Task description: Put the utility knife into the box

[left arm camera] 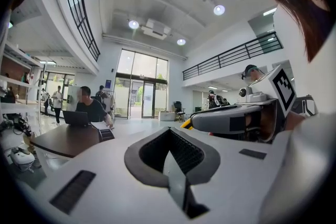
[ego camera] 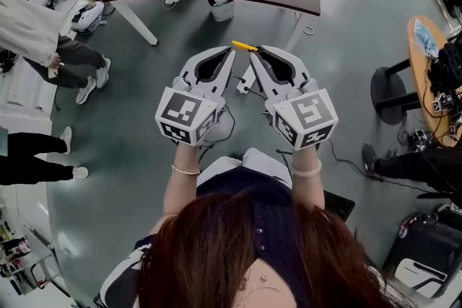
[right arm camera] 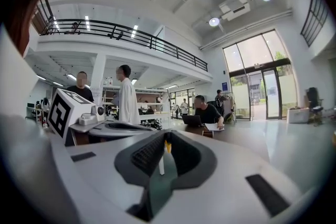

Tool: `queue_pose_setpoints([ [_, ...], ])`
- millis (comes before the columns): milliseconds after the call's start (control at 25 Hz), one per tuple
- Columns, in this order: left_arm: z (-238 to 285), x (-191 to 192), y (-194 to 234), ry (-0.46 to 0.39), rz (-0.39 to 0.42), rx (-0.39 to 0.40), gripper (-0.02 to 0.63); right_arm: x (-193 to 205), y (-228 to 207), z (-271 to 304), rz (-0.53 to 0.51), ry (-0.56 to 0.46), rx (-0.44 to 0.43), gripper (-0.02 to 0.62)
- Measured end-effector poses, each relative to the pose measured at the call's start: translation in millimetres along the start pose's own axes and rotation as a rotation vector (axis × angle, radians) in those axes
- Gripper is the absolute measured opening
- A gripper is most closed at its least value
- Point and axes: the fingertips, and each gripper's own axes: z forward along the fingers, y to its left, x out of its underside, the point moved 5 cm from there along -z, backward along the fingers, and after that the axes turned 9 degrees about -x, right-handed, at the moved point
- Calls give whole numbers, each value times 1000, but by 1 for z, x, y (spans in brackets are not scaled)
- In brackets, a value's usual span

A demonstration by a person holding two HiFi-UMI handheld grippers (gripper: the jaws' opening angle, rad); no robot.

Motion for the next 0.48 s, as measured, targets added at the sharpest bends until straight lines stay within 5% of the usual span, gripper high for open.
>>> queue_pose_setpoints([
  [480,87,12,62,23,-26,-38,-6,8,-83,63,24,-2,5,49],
])
